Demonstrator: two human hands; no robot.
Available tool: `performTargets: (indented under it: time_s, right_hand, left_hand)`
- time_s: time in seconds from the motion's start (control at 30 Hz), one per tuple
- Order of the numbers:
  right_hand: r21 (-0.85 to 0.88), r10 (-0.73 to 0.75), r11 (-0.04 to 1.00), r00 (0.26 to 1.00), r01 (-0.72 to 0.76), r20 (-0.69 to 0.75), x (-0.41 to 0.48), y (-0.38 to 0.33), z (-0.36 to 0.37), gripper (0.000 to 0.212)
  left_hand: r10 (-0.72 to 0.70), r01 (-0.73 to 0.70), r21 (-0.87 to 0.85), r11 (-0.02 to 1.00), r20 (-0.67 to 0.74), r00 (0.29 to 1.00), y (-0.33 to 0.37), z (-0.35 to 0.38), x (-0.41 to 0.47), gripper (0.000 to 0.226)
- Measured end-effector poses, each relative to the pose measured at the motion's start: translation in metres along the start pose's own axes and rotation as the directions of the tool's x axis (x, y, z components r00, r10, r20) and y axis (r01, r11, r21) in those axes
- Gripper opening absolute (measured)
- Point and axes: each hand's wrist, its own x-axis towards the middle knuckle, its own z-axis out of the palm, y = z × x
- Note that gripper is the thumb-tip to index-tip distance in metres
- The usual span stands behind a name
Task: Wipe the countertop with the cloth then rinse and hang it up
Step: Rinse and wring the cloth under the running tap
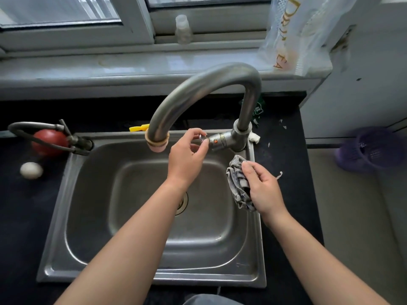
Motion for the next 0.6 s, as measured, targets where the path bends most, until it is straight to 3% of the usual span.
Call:
performTargets:
  time_s: [0.23,0.33,0.47,0.6]
  right_hand:
    - [-0.007,-0.024,1.0,0.998,0.025,0.053,0.001,-0.006,0.018,0.016]
    - [-0.024,-0.028,0.999,0.993,0.031,0.118,0.007,-0.008,0.042,0.017]
    - [-0.078,-0.055,0.994,0.977,0.072,0.205,0.014,-0.01,0.088,0.015]
    - [-0.128,-0.086,0.984,0.955,0.127,0.285,0.014,-0.01,0.124,0.013]
  left_hand:
    - [-0.088,0.092,-0.035,0.995,0.098,0.991,-0.013,-0.022,-0.03,0.045]
    - [-0.187,0.184,0.037,0.982,0.121,0.975,-0.027,-0.042,-0.049,0.042]
    - [-0.231,0.237,-0.055,0.97,0.105,0.967,-0.032,-0.066,-0.059,0.015]
    - [-0.275,0.31,-0.304,0.901,0.153,0.949,-0.032,-0.084,-0.063,0.037]
